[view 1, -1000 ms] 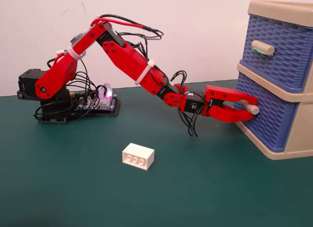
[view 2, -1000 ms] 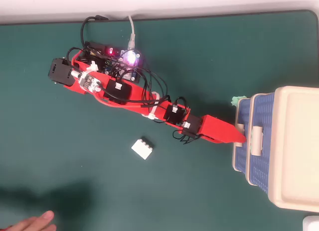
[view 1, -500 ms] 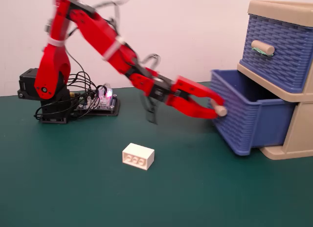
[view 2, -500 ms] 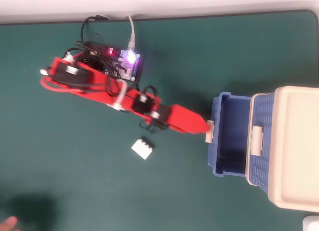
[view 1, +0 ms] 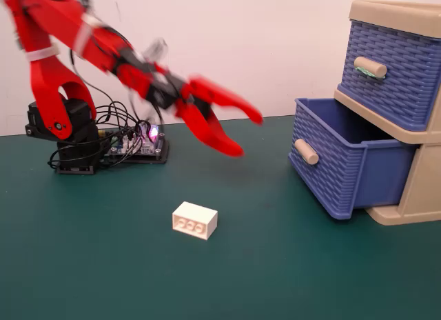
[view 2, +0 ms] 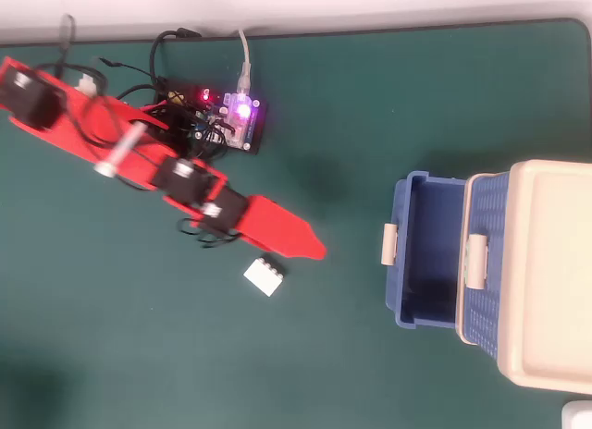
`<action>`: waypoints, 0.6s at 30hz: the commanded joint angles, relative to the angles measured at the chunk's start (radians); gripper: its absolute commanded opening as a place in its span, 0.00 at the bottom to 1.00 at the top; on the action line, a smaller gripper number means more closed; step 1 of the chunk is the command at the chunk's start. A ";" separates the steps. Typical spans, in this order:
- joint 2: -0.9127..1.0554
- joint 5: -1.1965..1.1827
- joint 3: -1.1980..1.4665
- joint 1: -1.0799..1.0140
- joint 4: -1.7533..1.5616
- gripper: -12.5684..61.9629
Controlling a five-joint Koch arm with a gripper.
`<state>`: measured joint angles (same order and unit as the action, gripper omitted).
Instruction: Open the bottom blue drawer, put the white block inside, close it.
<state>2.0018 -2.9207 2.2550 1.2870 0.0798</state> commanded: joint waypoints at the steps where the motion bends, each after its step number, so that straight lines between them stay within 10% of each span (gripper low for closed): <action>1: 0.141 0.067 -0.115 -0.012 0.345 0.63; 6: 0.077 0.617 -0.497 -0.138 1.092 0.63; 11: -0.067 1.430 -0.528 -0.337 1.132 0.62; 18: -0.327 1.489 -0.606 -0.353 1.091 0.62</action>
<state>1.6598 -1.3898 1.6904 0.9250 1.1766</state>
